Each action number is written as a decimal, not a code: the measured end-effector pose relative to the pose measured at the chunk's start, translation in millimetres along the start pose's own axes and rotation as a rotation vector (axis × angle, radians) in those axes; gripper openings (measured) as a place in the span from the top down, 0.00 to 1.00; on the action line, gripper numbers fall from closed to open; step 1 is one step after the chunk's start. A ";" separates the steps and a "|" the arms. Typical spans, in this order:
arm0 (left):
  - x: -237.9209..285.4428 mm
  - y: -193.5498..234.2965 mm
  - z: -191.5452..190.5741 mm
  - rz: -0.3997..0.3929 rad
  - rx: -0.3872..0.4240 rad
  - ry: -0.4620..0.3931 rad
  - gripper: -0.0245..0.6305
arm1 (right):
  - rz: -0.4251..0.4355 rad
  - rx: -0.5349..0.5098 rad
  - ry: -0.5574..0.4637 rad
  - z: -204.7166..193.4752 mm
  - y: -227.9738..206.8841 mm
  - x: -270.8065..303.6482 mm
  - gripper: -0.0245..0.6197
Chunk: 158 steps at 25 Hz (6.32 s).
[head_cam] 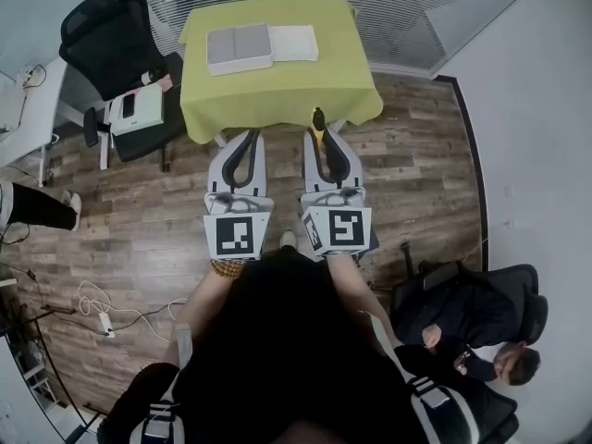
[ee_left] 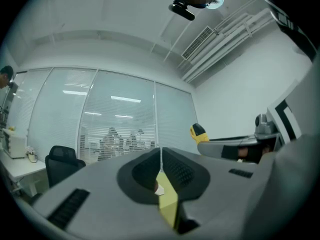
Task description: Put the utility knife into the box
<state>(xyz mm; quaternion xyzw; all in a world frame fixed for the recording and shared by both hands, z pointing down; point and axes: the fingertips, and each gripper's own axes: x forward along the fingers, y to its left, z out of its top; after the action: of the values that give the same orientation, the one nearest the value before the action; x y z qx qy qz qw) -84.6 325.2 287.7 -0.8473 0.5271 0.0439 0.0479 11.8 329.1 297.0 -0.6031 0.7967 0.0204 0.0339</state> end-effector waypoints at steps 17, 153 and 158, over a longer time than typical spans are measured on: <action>27.1 -19.5 -15.2 0.073 0.006 0.042 0.93 | 0.065 0.032 0.023 -15.9 -39.7 15.7 0.85; 494.3 92.0 -189.3 -0.752 -0.128 0.315 0.62 | 0.506 -1.211 0.087 -169.5 -176.7 462.0 0.85; 487.9 90.9 -193.7 -0.772 -0.154 0.327 0.70 | 0.530 -1.255 0.048 -167.6 -169.6 456.7 0.85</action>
<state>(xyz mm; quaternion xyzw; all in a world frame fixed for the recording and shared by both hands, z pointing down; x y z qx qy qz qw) 53.4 -173.2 415.6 -0.9794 0.1670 -0.0728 -0.0867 46.7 -167.4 429.6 -0.2933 0.7553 0.4729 -0.3462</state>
